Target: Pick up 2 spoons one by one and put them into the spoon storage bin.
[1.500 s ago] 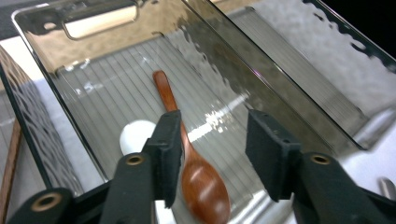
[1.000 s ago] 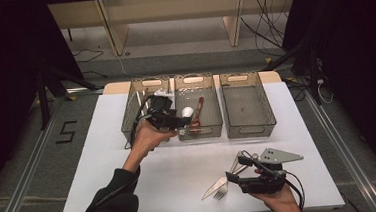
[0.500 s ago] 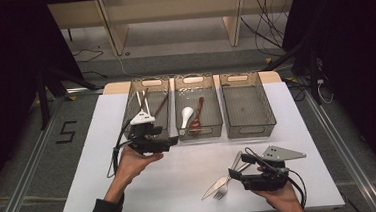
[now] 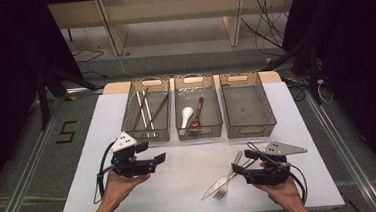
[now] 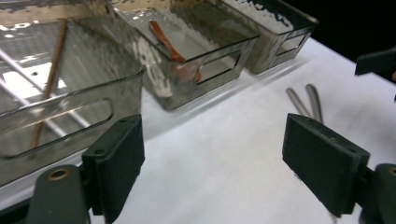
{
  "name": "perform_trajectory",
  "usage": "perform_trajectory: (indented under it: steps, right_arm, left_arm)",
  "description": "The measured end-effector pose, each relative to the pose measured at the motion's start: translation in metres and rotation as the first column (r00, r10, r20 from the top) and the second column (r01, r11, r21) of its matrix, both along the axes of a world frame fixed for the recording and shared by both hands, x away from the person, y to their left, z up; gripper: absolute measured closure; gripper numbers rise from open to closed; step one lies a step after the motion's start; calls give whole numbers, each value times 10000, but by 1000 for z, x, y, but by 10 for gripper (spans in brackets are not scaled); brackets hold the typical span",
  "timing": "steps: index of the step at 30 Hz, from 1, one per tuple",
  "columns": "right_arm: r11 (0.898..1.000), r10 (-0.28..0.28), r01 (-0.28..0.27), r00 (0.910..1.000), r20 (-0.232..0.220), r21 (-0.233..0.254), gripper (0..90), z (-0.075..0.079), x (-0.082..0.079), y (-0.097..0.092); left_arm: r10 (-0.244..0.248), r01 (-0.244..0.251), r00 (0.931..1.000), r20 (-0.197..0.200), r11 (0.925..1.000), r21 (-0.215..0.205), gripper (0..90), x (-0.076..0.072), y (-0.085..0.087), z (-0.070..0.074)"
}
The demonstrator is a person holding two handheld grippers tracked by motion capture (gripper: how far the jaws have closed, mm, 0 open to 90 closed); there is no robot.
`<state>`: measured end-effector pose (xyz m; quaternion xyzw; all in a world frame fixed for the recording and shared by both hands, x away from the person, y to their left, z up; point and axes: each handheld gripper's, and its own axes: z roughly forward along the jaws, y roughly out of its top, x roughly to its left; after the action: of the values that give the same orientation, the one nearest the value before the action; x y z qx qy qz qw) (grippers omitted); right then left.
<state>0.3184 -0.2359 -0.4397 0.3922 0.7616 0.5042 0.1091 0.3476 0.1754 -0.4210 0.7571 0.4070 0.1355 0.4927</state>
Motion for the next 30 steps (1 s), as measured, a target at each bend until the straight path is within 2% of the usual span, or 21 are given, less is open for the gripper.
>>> perform_trajectory:
  steps: [2, 6, 9, 15, 24, 26, 30]
  right_arm:
    - [10000, -30, 30, 10000, 5, -69, 274, -1, 3, 0]
    - [9998, -47, 46, 10000, -61, -179, 275, -2, 7, 1]
    - [9994, 20, -23, 9999, -100, -340, 276, -4, 10, 3]
    - [9989, 73, -82, 9998, -204, -465, 276, -6, 13, 6]
    - [9978, 39, -58, 9996, -295, -667, 275, -9, 19, 7]
    - [9975, 27, -49, 9995, -305, -708, 275, -10, 22, 7]
    - [9957, -17, -27, 9989, -477, -926, 277, -12, 27, 8]
  left_arm:
    - [121, -120, 9999, 27, 9997, -208, 196, -5, 5, -1]
    - [242, -237, 9996, 163, 9993, -297, 190, -17, 13, -4]
    - [282, -282, 9993, 236, 9996, -15, 190, -23, 17, -7]
    - [386, -386, 9991, 191, 9993, -5, 185, -34, 20, -12]
    - [372, -370, 9987, 350, 9993, -51, 180, -43, 21, -12]
    - [340, -343, 9987, 388, 9994, 78, 179, -44, 21, -14]
    - [387, -388, 9987, 320, 9992, 28, 176, -45, 22, -17]
